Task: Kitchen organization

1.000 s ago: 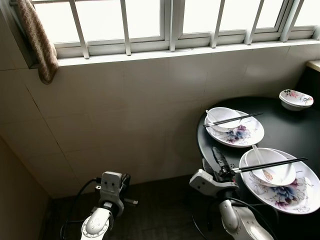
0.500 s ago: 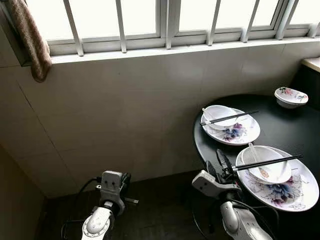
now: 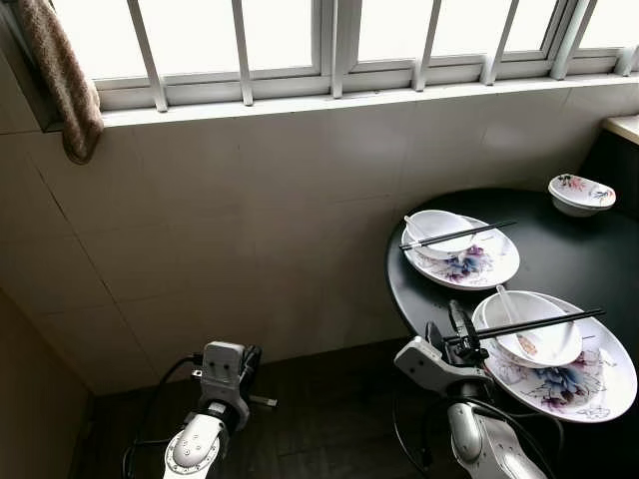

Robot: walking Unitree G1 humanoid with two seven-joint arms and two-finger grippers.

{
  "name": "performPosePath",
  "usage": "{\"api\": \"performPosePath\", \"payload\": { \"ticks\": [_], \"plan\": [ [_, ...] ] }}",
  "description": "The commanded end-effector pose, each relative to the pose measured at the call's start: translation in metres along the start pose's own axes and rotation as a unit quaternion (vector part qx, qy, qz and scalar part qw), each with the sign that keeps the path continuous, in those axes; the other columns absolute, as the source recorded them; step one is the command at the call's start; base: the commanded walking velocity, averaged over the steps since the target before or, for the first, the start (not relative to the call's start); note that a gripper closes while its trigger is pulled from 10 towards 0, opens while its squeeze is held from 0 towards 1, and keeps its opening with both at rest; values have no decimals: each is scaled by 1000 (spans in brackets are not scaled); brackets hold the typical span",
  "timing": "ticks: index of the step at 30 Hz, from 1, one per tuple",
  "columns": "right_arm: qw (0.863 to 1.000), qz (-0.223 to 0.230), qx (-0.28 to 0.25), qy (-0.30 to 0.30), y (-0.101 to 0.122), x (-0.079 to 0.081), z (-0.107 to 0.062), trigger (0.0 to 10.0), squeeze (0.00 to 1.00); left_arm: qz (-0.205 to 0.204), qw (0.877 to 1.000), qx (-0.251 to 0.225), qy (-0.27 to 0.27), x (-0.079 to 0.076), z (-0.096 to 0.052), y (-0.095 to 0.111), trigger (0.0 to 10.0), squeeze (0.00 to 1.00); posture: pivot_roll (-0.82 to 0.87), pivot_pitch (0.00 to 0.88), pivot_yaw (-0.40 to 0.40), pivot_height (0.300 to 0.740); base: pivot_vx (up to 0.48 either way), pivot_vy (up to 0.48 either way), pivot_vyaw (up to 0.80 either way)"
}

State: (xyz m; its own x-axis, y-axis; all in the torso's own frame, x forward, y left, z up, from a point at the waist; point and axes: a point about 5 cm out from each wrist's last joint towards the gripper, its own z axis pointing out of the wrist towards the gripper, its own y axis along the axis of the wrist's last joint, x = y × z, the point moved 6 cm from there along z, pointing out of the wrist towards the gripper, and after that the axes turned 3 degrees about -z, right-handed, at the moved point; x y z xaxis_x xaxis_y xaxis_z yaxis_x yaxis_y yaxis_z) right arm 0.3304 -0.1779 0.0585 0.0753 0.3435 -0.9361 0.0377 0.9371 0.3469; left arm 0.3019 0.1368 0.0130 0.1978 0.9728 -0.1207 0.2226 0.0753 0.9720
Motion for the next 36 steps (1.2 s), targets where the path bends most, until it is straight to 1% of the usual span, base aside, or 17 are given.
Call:
{"api": "performPosePath", "payload": {
  "ticks": [1, 7, 17, 18, 19, 20, 22, 23, 24, 25, 26, 32, 34, 36],
  "plan": [
    [1000, 8, 21, 7, -9, 2, 0, 10000, 0, -1, 1000, 0, -2, -2, 1, 0, 10000, 0, -80, 0, -9, 740, 0, 0, 0],
    [999, 12, 46, 6, -20, 0, 7, 10000, 0, -1, 1000, -2, -1, -2, 2, 1, 10000, 0, -79, 0, -10, 740, 0, 0, 0],
    [998, 8, 55, 1, -23, -2, 9, 10000, 0, -2, 1000, -3, -2, -2, 3, 1, 10000, 0, -80, 0, -11, 740, 0, 0, 0],
    [998, 9, 57, 2, -24, -1, 9, 8157, 0, -2, 1000, -4, -2, -2, 3, 1, 10000, 0, -80, 0, -11, 740, 0, 0, 0],
    [998, 9, 57, 2, -24, -1, 9, 8157, 0, -2, 1000, -4, -2, -2, 3, 1, 10000, 0, -80, 0, -11, 740, 0, 0, 0],
    [998, 10, 58, 4, -25, -1, 10, 4196, 0, -2, 1000, -4, -2, -2, 3, 1, 10000, 0, -79, 0, -12, 740, 0, 0, 0],
    [998, 9, 61, 6, -26, 0, 10, 2824, 0, -2, 1000, -4, -2, -2, 3, 1, 10000, 0, -79, 0, -12, 740, 0, 0, 0],
    [998, 7, 63, 5, -26, 0, 10, 2471, 0, -2, 1000, -4, -2, -2, 3, 1, 10000, 0, -79, 0, -12, 740, 0, 0, 0],
    [998, 6, 65, 5, -27, 0, 10, 1294, 0, -2, 1000, -4, -2, -2, 3, 1, 10000, 0, -79, 0, -12, 740, 0, 0, 0],
    [998, 6, 65, 5, -27, 0, 10, 1294, 0, -2, 1000, -4, -2, -2, 3, 1, 10000, 0, -79, 0, -12, 740, 0, 0, 0],
    [998, 4, 68, 3, -28, 0, 11, 0, 0, -2, 1000, -4, -1, -2, 3, 1, 10000, 0, -79, 0, -12, 740, 0, 0, 0],
    [998, -4, 64, -2, -27, -2, 11, 0, 0, -2, 1000, -4, -1, -2, 3, 2, 10000, 0, -78, 0, -12, 740, 0, 0, 0],
    [998, -22, 51, -13, -22, -5, 11, 0, 0, -2, 1000, -4, -1, -2, 3, 2, 10000, 0, -76, 0, -13, 740, 0, 0, 0],
    [999, -28, 44, -17, -20, -6, 11, 0, 0, -2, 1000, -5, -1, -2, 3, 2, 10000, 0, -77, 0, -13, 740, 0, 0, 0]
  ]
}}
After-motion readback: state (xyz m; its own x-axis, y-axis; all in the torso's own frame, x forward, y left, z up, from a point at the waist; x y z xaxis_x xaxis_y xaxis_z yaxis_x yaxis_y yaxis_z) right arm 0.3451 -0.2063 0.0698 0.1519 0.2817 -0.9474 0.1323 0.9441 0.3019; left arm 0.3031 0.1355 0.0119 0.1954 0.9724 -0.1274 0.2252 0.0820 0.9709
